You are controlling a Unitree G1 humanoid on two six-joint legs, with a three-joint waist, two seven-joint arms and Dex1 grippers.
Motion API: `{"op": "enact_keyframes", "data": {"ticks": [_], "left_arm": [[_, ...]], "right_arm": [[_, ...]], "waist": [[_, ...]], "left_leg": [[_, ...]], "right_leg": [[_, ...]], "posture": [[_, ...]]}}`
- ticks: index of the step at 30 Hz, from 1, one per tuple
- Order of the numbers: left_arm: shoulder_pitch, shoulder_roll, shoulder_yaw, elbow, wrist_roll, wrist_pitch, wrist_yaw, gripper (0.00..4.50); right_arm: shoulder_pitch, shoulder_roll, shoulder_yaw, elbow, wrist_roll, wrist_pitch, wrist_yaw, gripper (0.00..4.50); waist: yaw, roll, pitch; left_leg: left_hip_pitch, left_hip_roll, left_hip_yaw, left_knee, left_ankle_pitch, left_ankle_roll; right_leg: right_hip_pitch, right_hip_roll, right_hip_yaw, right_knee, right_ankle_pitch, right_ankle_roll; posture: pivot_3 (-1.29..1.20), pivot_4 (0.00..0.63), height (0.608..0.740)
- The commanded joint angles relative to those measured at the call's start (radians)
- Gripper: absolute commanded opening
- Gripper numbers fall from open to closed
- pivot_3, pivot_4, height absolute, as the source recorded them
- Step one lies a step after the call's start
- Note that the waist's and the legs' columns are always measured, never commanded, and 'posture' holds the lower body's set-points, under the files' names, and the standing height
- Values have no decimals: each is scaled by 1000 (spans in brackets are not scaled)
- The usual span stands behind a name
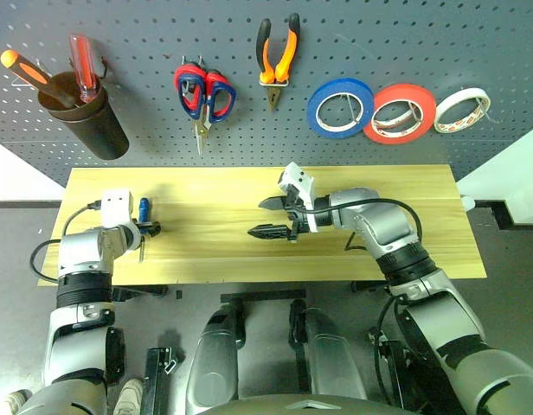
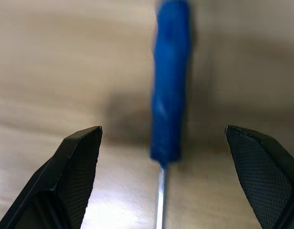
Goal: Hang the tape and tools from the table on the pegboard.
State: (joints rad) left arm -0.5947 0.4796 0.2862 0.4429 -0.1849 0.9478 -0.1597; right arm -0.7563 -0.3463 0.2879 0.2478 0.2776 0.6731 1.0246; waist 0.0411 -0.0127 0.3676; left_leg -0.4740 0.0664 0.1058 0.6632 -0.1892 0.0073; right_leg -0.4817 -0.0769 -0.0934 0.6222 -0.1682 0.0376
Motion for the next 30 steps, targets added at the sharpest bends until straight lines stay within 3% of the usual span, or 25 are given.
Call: {"op": "enact_keyframes", "data": {"ticks": [1, 7, 10, 20, 30], "left_arm": [[-23, -8, 4, 75, 14, -44, 25, 4332], [-58, -23, 16, 125, 2, -34, 51, 4332], [-46, -20, 28, 101, -6, 3, 61, 3775], [71, -44, 108, -107, -39, 152, 115, 619], [57, -13, 117, -105, -35, 83, 115, 522]], "right_arm": [[27, -18, -24, -96, 16, 34, -18, 4500], [70, -48, -37, -172, 27, 79, -37, 4500], [71, -61, -37, -182, 24, 80, -35, 4500], [24, -77, -42, -137, 23, 51, -10, 4500], [-23, -88, -58, -66, 22, -1, 41, 4500]], "waist": [[-1, 1, 4], [-1, 1, 5], [-2, 1, 5], [-6, 1, 5], [-3, 1, 5]], "left_leg": [[0, 0, 0, 0, 0, 0], [0, -1, 0, 0, 0, 0], [0, -1, 0, 0, -1, -2], [0, -1, 1, -7, -1, -1], [-3, -2, 3, -13, 0, -2]], "right_leg": [[0, -1, 0, 1, 0, 0], [-1, -2, 0, 2, -1, -1], [-1, -3, 0, 2, -2, -2], [-3, -2, 0, -2, -3, -2], [-7, -2, 0, -7, -3, -1]], "posture": [[60, 457, 731], [49, 454, 731], [43, 445, 731], [46, 427, 731], [51, 407, 731]]}}
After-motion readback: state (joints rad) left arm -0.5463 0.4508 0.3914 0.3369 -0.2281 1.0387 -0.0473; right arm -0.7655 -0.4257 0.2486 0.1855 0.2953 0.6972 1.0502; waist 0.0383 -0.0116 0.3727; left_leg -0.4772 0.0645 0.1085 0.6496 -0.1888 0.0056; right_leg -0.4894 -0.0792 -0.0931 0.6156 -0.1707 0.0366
